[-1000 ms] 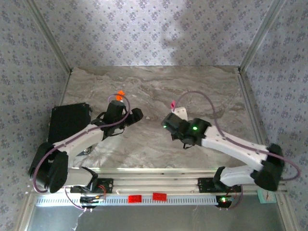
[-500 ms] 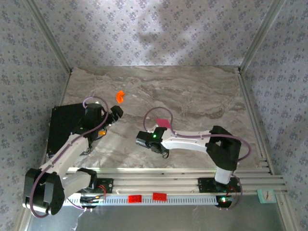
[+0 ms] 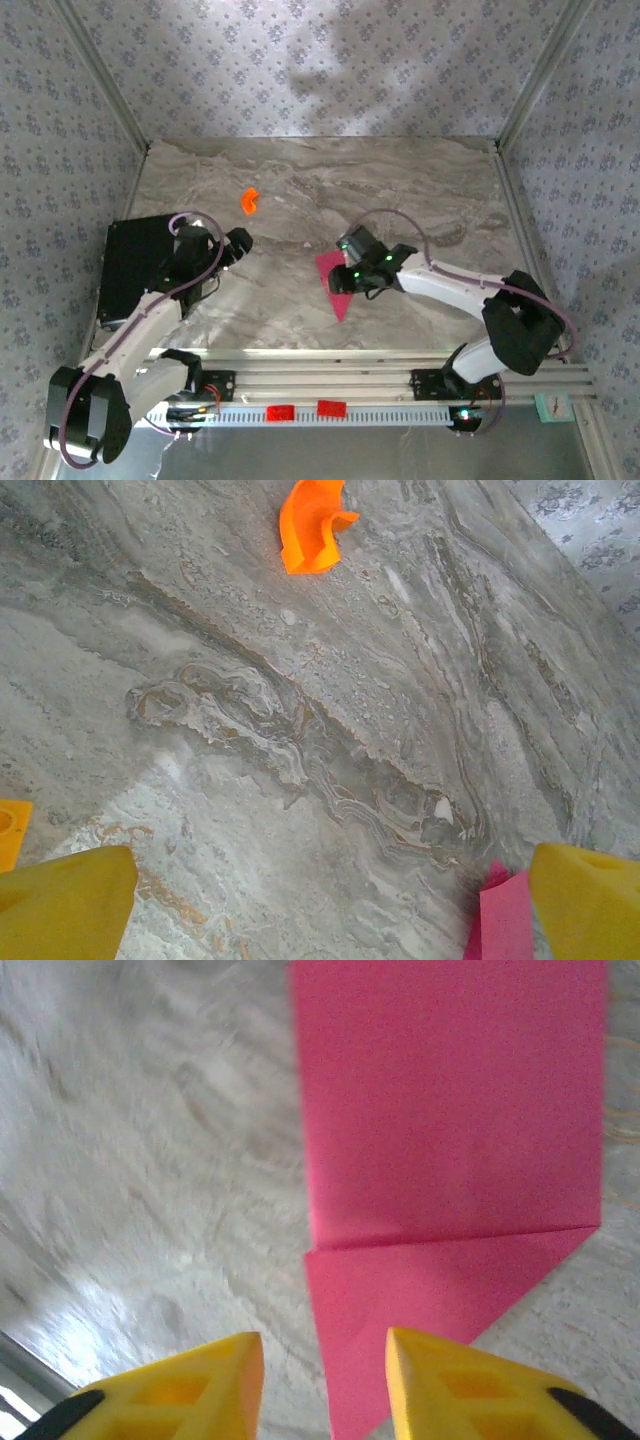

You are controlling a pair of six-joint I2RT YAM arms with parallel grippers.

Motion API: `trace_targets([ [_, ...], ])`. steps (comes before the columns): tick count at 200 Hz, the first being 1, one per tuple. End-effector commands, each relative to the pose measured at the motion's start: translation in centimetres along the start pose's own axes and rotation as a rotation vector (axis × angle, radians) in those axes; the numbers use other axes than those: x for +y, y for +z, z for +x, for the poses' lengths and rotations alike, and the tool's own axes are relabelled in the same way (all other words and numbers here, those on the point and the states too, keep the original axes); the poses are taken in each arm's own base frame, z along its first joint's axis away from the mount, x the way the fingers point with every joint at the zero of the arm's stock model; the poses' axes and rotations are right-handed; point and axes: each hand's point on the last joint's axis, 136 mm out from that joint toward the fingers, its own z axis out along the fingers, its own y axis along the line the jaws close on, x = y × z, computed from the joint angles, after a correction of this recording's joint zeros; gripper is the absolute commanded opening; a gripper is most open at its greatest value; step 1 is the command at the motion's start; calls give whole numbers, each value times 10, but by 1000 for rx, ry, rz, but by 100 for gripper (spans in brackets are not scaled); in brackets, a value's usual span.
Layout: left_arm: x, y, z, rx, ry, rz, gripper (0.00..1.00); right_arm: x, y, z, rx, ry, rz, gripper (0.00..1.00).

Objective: Fold a paper plane with a square sheet of paper (pick it up from the middle)

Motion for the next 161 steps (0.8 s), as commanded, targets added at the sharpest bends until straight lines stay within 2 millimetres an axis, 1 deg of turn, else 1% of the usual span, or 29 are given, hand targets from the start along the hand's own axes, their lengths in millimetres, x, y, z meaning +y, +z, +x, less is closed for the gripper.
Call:
trace_targets([
  [1,-5,-5,-4,-16,44,27,100,24,4,-6,5,113,-256,34],
  [12,-4,-5,-3,-2,44,20,100,15,7,-9,-6,144,-232,31],
  [23,-1,-4,0,23,37,7,100,8,14,-9,12,188,-230,29],
  [36,-7,0,5,65,43,45,100,1,26,-9,38,244,-234,22],
  [46,-11,2,7,89,43,62,100,0,32,-8,42,264,-244,21],
  [58,-16,5,10,114,45,89,100,-4,41,-3,64,289,-217,19],
  [66,-20,6,13,131,49,105,100,-13,46,5,87,313,-158,16],
  [78,-20,7,15,148,44,108,100,-22,52,16,115,340,-106,15],
  [82,-19,8,16,153,39,103,100,-22,54,18,119,346,-105,17],
  [89,-16,9,18,162,31,89,100,-16,57,21,114,348,-130,18],
  [99,-13,11,23,180,22,77,100,-11,60,23,103,366,-139,18],
  [105,-12,12,25,194,16,73,99,-12,63,25,101,395,-115,17],
  [119,-9,16,32,236,6,61,97,-24,70,36,121,488,-21,17],
  [124,-10,17,35,251,2,62,96,-25,72,37,112,512,-12,15],
  [133,-10,20,39,273,-9,59,95,-21,73,35,77,545,-30,13],
  [143,-11,24,43,297,-19,63,93,-16,73,30,27,587,-59,13],
  [161,-22,30,50,336,-15,89,90,-5,70,17,-91,657,-142,13],
])
